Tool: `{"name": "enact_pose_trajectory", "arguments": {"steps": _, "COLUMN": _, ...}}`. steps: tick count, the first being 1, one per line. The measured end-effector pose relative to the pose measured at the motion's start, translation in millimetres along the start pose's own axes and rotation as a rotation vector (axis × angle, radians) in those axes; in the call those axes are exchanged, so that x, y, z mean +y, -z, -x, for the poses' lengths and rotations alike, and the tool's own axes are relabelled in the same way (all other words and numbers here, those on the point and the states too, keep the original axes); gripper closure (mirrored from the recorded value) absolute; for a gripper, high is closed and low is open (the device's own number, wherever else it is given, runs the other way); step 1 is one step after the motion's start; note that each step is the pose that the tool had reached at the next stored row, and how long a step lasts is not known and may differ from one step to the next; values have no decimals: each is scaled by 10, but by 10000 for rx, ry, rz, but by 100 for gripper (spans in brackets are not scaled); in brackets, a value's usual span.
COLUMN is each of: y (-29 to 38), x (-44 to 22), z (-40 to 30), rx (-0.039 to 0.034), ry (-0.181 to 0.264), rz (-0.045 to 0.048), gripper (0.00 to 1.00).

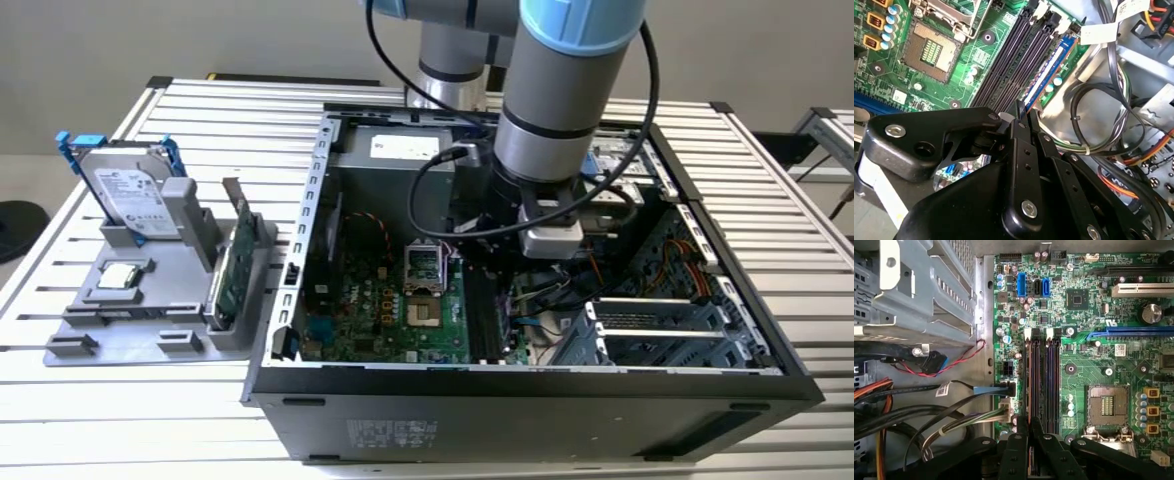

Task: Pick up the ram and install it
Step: 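Insert the ram into the slot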

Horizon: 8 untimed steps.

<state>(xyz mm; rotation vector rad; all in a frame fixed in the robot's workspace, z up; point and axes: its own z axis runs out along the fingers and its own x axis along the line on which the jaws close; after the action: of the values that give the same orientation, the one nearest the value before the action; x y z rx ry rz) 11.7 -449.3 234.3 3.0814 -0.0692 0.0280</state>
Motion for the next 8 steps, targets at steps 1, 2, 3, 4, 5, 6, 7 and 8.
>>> {"name": "enact_pose_trajectory", "arguments": {"steps": 1, "y": -7, "x": 4, "z": 0, "rx": 1, "ry": 0, "rz": 4, "gripper": 100}}
{"name": "enact_pose_trajectory", "arguments": {"steps": 2, "y": -13, "x": 9, "z": 0, "rx": 1, "ry": 0, "rz": 11, "gripper": 100}}
{"name": "enact_pose_trajectory", "arguments": {"steps": 3, "y": -17, "x": 14, "z": 0, "rx": 1, "ry": 1, "rz": 19, "gripper": 100}}
{"name": "enact_pose_trajectory", "arguments": {"steps": 4, "y": -21, "x": 20, "z": -1, "rx": 1, "ry": 1, "rz": 23, "gripper": 100}}
{"name": "enact_pose_trajectory", "arguments": {"steps": 5, "y": -26, "x": 25, "z": -1, "rx": 2, "ry": 1, "rz": 25, "gripper": 100}}
{"name": "enact_pose_trajectory", "arguments": {"steps": 6, "y": -29, "x": 31, "z": 0, "rx": 1, "ry": 0, "rz": 28, "gripper": 100}}
{"name": "enact_pose_trajectory", "arguments": {"steps": 7, "y": -35, "x": 35, "z": 1, "rx": 2, "ry": 0, "rz": 28, "gripper": 100}}
{"name": "enact_pose_trajectory", "arguments": {"steps": 8, "y": -40, "x": 37, "z": 1, "rx": 2, "ry": 0, "rz": 27, "gripper": 100}}
